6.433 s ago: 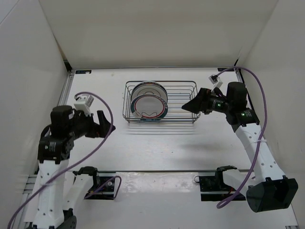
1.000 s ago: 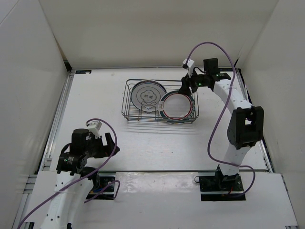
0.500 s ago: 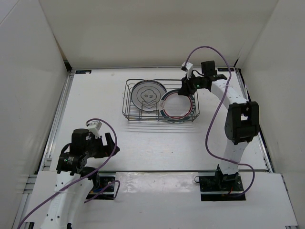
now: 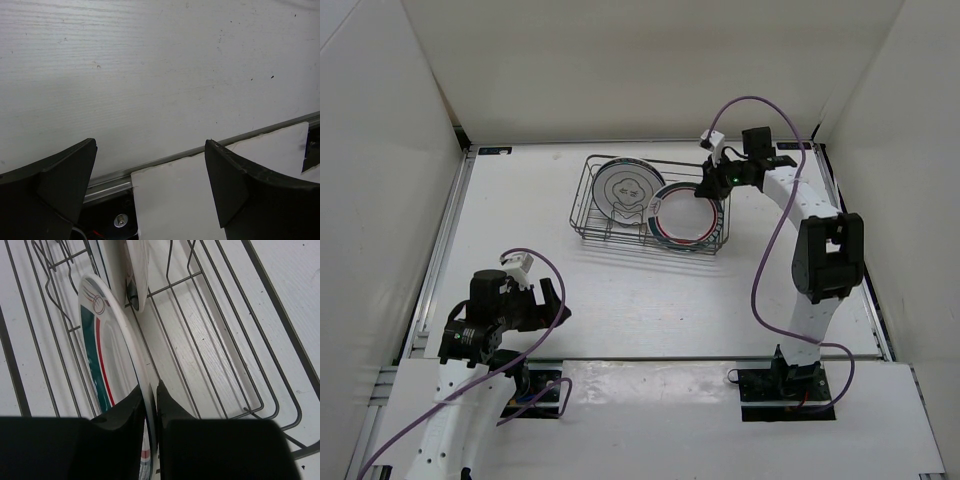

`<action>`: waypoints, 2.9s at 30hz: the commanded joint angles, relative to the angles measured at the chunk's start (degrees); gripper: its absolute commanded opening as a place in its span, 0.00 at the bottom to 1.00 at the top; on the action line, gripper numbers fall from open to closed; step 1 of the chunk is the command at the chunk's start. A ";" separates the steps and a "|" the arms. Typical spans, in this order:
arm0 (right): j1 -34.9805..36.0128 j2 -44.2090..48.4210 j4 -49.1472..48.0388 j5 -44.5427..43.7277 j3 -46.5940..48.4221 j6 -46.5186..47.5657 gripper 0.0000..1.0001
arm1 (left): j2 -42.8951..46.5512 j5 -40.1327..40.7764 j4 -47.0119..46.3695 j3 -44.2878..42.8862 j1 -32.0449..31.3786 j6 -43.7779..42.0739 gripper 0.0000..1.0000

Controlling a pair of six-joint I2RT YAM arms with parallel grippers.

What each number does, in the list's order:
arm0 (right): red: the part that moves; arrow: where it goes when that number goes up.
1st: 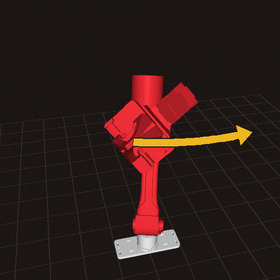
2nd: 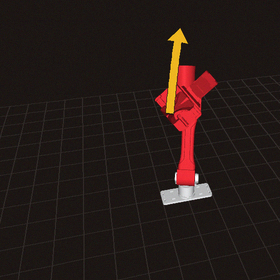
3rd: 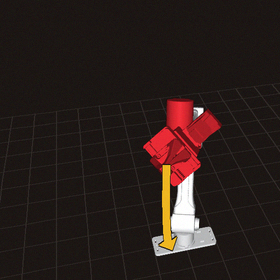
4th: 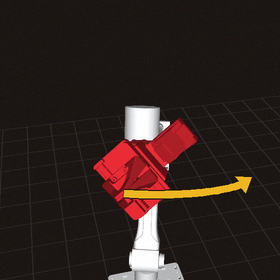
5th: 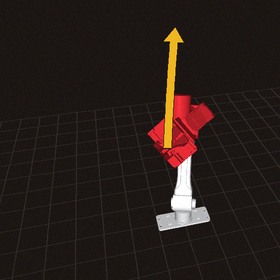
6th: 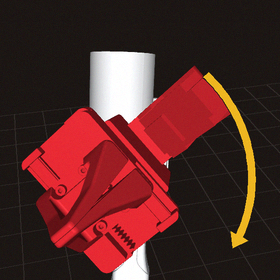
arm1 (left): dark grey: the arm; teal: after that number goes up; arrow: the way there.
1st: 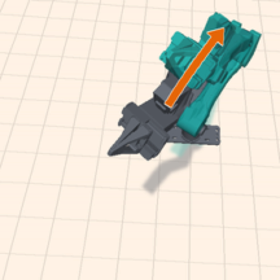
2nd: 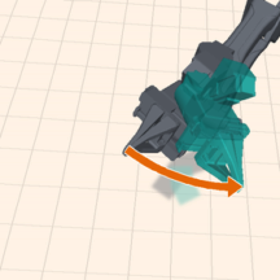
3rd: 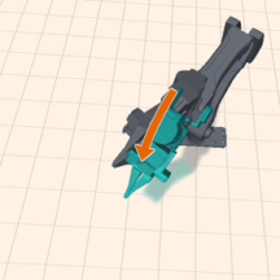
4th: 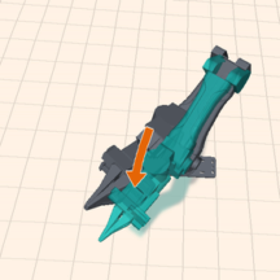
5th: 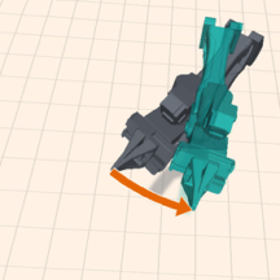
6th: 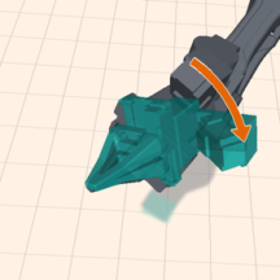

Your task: Unload the plates from the dish rack

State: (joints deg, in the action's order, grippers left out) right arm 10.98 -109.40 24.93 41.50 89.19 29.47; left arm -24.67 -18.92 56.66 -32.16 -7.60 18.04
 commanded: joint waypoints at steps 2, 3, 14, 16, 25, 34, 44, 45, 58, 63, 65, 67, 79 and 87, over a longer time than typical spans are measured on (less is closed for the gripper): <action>-0.26 5.95 -0.76 -0.80 1.34 -2.14 0.00 | 0.41 -1.12 -0.94 0.52 0.39 -0.38 1.00; -0.35 6.91 -0.67 -1.06 1.08 -1.88 0.00 | 0.32 -1.21 -1.12 0.61 0.48 -0.46 1.00; -0.09 15.71 -1.11 -0.98 0.20 -2.57 0.00 | 0.50 -1.39 -0.94 0.61 0.39 -0.46 1.00; 0.09 17.20 -2.86 -1.33 -0.33 -3.63 0.00 | 0.50 -1.39 -1.20 0.61 0.39 -0.46 1.00; 0.35 23.97 -8.58 -0.37 -1.03 -19.77 0.00 | 0.32 -1.39 -0.86 0.61 0.39 -0.38 1.00; 1.85 40.54 -26.37 7.02 -23.50 -46.04 0.00 | 0.50 -1.65 -0.77 0.61 0.48 -0.46 1.00; 2.99 60.85 -21.71 7.02 -53.40 -53.91 0.00 | 0.23 -2.79 -1.12 0.61 0.39 -0.64 1.00; 2.90 61.93 -20.37 6.06 -55.76 -53.82 0.00 | -0.03 -2.70 -1.12 0.70 0.30 -0.55 1.00; 2.90 70.47 -35.00 1.31 -79.06 -68.65 0.00 | -1.00 -2.44 -1.21 0.70 0.48 -0.55 1.00; 2.90 69.68 -35.39 0.43 -82.50 -68.94 0.00 | -1.26 -2.44 -1.29 0.70 0.48 -0.55 1.00; 2.90 70.29 -33.11 -0.79 -82.77 -67.80 0.00 | -1.61 -2.35 -1.29 0.52 0.39 -0.55 1.00; 2.82 70.64 -31.44 -1.50 -83.30 -66.74 0.00 | -1.79 -2.35 -1.29 0.52 0.48 -0.47 1.00; 2.99 68.01 -34.43 -6.24 -86.99 -68.41 0.01 | -2.32 -2.27 -1.12 0.52 0.48 -0.64 1.00; 2.82 67.48 -26.26 -9.68 -84.44 -64.46 0.32 | -2.23 -2.27 -1.12 0.52 0.48 -0.55 1.00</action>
State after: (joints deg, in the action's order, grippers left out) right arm 13.87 -42.00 -3.25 33.10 2.48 -36.84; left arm -26.74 -20.40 56.49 -31.73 -7.57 18.02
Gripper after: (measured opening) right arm 0.303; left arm 0.998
